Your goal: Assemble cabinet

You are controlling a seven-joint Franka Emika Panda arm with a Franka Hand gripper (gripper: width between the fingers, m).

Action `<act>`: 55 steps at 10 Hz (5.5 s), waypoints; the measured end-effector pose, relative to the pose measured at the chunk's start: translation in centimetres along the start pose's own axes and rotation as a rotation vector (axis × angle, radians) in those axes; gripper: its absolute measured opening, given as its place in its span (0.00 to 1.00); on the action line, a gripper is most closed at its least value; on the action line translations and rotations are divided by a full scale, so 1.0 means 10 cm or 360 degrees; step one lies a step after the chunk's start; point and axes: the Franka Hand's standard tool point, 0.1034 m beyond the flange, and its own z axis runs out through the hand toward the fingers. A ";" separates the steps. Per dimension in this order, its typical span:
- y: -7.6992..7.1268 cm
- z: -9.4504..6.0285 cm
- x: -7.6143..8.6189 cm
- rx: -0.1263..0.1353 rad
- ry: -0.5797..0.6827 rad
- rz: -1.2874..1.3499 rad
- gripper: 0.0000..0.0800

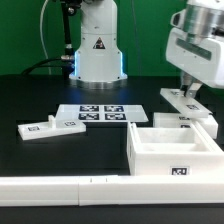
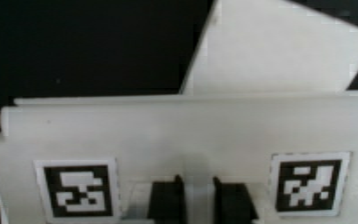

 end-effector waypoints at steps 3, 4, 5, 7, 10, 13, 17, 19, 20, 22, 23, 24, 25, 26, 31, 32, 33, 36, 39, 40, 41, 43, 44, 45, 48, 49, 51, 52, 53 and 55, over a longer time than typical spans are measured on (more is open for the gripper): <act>-0.08 0.01 -0.09 0.0239 -0.0045 -0.0013 0.08; -0.04 0.02 -0.04 0.0354 -0.0057 -0.0012 0.08; -0.04 0.01 0.16 0.0414 -0.0068 0.0095 0.08; 0.02 -0.01 0.49 0.0523 -0.0027 0.0167 0.08; 0.04 0.12 0.59 0.0489 0.0023 0.0150 0.08; -0.09 0.01 0.82 0.0442 -0.0102 0.0348 0.08; -0.05 0.24 0.79 0.0281 -0.0160 0.0322 0.08; -0.23 0.15 0.66 0.0208 -0.0314 0.0366 0.08; -0.25 0.14 0.62 0.0211 -0.0312 0.0353 0.08; -0.23 0.16 0.64 0.0206 -0.0306 0.0351 0.08; -0.23 0.16 0.64 0.0205 -0.0306 0.0350 0.08; -0.21 0.16 0.60 0.0145 -0.0343 0.0322 0.08; -0.21 0.08 0.60 0.0002 -0.0434 0.0260 0.08; -0.28 0.04 0.67 -0.0018 -0.0453 0.0276 0.08; -0.27 0.06 0.54 -0.0112 -0.0363 0.0251 0.08; -0.29 0.03 0.50 -0.0137 -0.0374 0.0228 0.08; -0.32 0.02 0.50 -0.0131 -0.0366 0.0235 0.08; -0.32 0.06 0.32 -0.0122 -0.0194 0.0211 0.08; -0.18 0.00 0.46 -0.0339 -0.0213 0.0274 0.08; -0.19 -0.03 0.48 -0.0337 -0.0199 0.0267 0.08; -0.20 -0.05 0.47 -0.0330 -0.0200 0.0257 0.08; -0.19 -0.02 0.47 -0.0338 -0.0194 0.0257 0.08; -0.19 -0.02 0.47 -0.0338 -0.0194 0.0257 0.08; -0.17 -0.03 0.47 -0.0364 -0.0198 0.0254 0.08; -0.26 -0.11 0.49 -0.0340 -0.0200 0.0257 0.08; -0.28 -0.08 0.48 -0.0234 -0.0184 0.0250 0.08; -0.24 -0.07 0.48 -0.0279 -0.0186 0.0249 0.08; -0.23 -0.05 0.47 -0.0304 -0.0186 0.0247 0.08; -0.22 -0.04 0.48 -0.0304 -0.0182 0.0247 0.08; -0.22 -0.04 0.48 -0.0307 -0.0180 0.0247 0.08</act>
Offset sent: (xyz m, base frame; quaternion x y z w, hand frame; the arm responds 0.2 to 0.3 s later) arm 0.0000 0.0000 0.0000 0.1938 0.0000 0.0000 0.9810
